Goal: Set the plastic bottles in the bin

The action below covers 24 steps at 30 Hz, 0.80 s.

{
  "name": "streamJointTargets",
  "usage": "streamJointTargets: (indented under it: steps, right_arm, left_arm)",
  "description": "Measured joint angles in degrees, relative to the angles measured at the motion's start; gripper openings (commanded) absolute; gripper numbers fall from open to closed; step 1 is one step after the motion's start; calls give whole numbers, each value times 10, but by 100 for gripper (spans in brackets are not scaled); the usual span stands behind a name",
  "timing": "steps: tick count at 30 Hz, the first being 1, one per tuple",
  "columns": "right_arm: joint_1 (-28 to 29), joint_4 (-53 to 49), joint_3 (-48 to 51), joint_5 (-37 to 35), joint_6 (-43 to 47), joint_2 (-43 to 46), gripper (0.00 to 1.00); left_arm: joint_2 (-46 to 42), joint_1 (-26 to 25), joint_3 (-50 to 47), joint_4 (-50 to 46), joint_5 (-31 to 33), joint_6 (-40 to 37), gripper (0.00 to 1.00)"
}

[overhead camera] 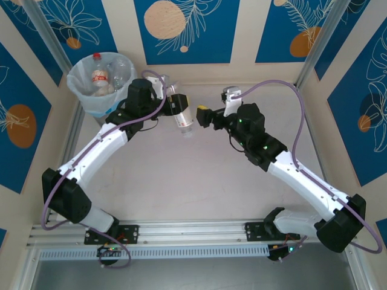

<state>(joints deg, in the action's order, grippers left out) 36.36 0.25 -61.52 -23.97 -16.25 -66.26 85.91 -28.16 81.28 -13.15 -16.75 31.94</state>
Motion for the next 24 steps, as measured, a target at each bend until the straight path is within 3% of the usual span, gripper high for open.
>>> streamJointTargets:
  steps: [5,11,17,24]
  right_arm:
    - [-70,6,42,17,-105,21,100]
    - [-130,51,112,117,-157,38,99]
    - [-127,78,116,245,-118,40,100]
    - [-102,95,114,308,-70,42,100]
  left_arm:
    - [-9,8,7,-26,3,-14,58]
    - [-24,36,38,-71,4,-40,58]
    - [-35,90,110,-123,10,-78,60]
    - [-42,135,202,-169,36,-131,61]
